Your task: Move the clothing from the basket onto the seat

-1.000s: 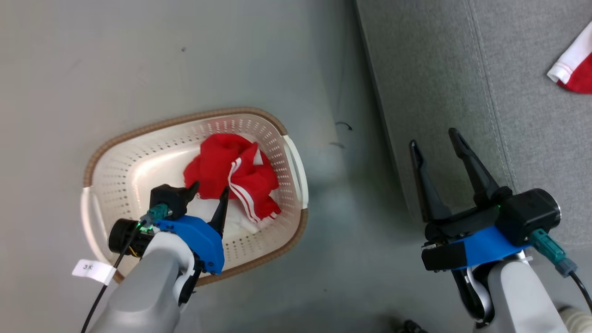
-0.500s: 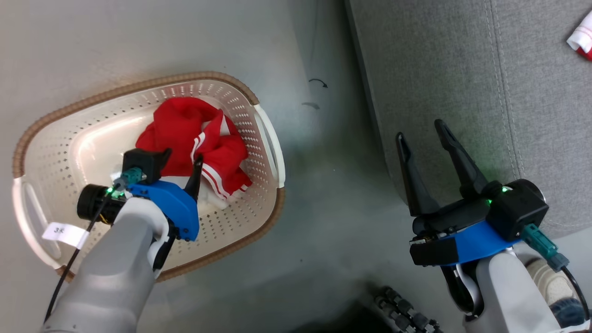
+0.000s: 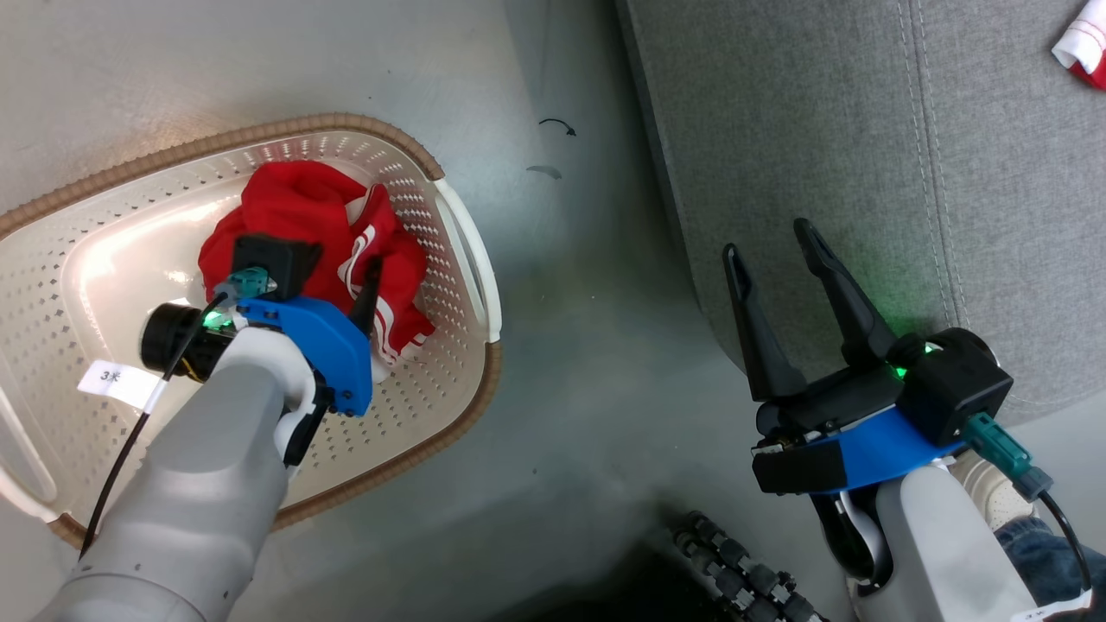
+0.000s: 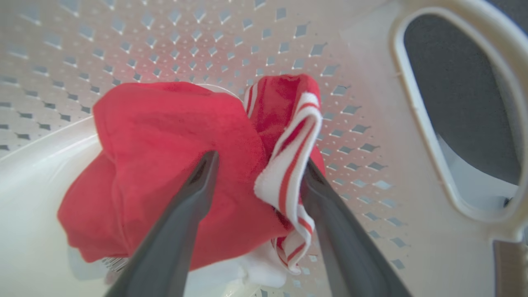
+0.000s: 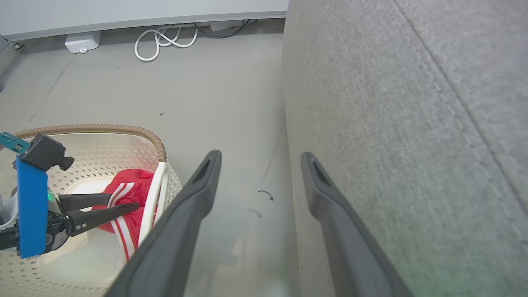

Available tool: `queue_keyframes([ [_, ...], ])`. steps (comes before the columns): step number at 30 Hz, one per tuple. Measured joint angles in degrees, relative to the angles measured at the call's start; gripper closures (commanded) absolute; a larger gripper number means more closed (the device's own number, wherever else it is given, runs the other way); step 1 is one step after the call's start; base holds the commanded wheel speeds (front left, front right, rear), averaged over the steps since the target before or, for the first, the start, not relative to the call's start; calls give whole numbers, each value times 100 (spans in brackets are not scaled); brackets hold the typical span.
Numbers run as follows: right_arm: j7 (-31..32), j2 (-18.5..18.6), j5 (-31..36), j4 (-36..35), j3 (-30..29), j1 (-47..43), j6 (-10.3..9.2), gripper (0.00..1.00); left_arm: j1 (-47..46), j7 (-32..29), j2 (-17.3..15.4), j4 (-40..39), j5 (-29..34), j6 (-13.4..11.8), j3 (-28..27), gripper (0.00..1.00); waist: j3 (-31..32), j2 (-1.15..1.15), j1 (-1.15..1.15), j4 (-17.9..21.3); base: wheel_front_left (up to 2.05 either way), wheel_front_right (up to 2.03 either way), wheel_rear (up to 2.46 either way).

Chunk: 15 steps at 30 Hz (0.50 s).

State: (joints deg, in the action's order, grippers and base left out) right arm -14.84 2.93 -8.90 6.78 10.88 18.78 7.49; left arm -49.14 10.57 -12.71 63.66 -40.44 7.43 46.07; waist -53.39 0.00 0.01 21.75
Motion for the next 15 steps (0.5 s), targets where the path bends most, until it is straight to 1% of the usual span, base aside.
queue_keyframes([
  [1, -3, 0, -20, 8, 1, 1, 0, 0, -34, -24, 7, 58, 1, 0, 38, 0, -2, 0, 0, 0, 0, 0, 0],
  [2, -4, 0, -27, 12, 8, 1, 0, 0, -64, -35, 2, 131, 2, 0, 64, 48, -3, 0, 0, 1, 0, 0, 0],
  [3, -4, 0, -36, 21, 11, 1, 0, 0, -96, -37, 5, 227, 1, 0, 99, 100, -3, 0, 0, 2, 0, 0, 0],
  [6, -5, 0, -43, 40, 11, 4, 0, 0, -99, -99, 53, 290, -67, 0, 160, 100, 0, 0, 0, 6, 0, 0, 0],
  [15, -11, 0, -44, 40, 15, 68, 0, 0, -155, -38, 41, 358, -238, 0, 313, 100, 31, 0, 0, -21, 0, 0, 0],
])
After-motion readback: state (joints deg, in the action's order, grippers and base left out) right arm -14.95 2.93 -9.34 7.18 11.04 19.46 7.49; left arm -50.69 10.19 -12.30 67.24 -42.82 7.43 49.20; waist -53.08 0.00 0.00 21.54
